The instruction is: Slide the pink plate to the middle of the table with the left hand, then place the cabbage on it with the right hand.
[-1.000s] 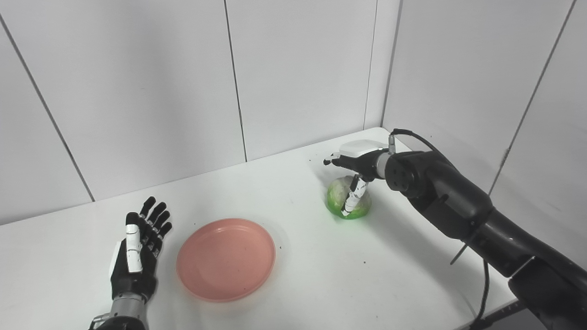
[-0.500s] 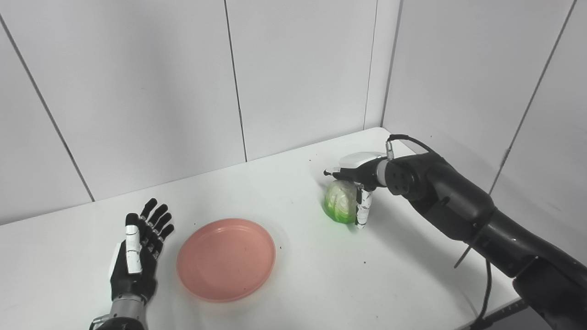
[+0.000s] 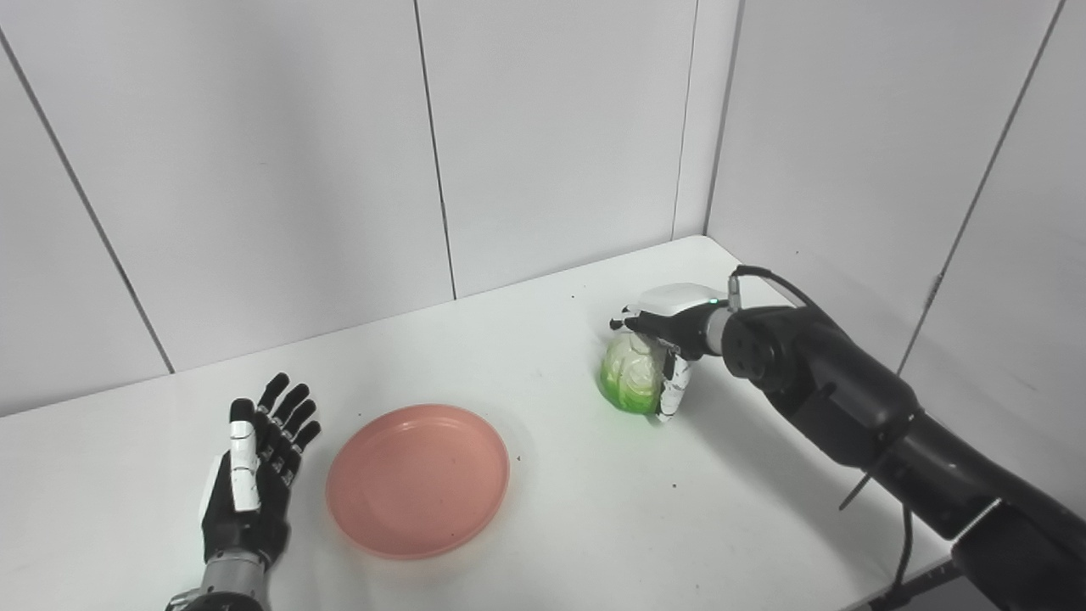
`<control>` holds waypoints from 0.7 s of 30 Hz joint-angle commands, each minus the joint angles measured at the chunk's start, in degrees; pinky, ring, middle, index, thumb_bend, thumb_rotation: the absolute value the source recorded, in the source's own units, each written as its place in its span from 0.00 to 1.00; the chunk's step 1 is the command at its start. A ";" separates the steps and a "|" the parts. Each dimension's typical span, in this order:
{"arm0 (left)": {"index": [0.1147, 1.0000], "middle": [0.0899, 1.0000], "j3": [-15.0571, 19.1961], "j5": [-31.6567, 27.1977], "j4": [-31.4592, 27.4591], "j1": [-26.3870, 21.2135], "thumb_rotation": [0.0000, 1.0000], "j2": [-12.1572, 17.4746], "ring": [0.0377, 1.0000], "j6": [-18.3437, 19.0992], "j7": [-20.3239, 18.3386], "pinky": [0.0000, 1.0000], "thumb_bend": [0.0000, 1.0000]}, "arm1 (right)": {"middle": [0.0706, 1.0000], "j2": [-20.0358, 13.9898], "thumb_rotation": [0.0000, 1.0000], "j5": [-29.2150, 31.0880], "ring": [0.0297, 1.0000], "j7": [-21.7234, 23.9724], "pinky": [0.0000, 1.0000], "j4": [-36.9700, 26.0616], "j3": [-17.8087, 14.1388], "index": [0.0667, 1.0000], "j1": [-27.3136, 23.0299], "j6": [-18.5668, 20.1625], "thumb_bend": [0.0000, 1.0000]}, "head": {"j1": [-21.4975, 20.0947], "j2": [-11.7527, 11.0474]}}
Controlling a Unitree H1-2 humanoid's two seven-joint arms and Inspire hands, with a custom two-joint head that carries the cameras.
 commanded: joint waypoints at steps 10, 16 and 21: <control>0.88 0.90 0.22 -0.73 -0.84 0.60 0.96 -0.15 0.92 0.51 -0.26 0.92 0.80 | 0.90 3.97 0.25 -1.37 0.77 -10.64 0.56 3.16 -1.15 0.84 -0.43 -0.82 1.00 | 0.00 0.45; 0.88 0.90 0.39 -1.16 -1.05 0.64 0.95 -0.23 0.92 0.89 -0.62 0.92 0.80 | 0.80 5.47 0.15 -2.87 0.65 -14.86 0.48 4.97 -0.35 0.77 0.21 -2.06 0.95 | -0.03 0.83; 0.88 0.90 0.29 -0.74 -1.22 0.71 0.95 -0.52 0.92 0.42 -0.01 0.91 0.79 | 0.53 6.20 0.00 -3.91 0.43 -20.04 0.36 6.38 0.22 0.54 1.51 -3.95 0.69 | 0.39 1.28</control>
